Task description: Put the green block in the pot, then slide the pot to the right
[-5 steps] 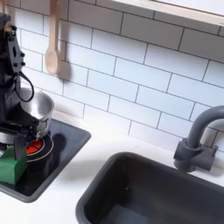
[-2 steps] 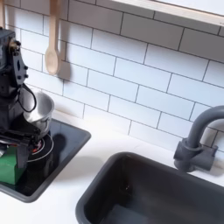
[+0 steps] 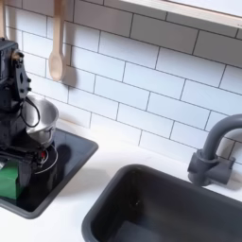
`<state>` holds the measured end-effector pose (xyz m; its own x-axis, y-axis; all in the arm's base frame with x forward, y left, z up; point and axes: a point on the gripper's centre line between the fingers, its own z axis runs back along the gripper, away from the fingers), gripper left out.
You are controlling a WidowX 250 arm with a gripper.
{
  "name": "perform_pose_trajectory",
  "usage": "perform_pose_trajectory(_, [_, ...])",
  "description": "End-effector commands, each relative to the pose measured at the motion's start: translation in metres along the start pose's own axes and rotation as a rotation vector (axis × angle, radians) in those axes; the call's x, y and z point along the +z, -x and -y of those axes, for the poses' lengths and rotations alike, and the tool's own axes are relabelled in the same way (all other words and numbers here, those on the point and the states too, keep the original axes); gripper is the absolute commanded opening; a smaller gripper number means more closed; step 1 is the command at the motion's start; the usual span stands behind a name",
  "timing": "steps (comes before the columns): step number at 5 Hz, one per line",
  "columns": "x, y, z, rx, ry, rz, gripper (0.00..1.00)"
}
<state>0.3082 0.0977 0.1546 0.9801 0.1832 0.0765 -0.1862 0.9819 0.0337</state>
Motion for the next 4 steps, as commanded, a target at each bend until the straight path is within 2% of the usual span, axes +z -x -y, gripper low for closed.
perform_pose_trajectory(1, [-0.0080, 0.0039, 0.0012, -0.015, -0.001, -0.010, 1.00])
perform_pose_trajectory(2, [-0.0097, 0.0041, 0.0019, -0.017, 0.001, -0.012, 0.76])
perform_pose_trajectory(3, [-0.0085, 0.0025, 0.0024, -0.007, -0.002, -0.005, 0.00])
perform_pose_trajectory(4, [-0.0074, 0.0022, 0.0021, -0.002, 0.002, -0.005, 0.00])
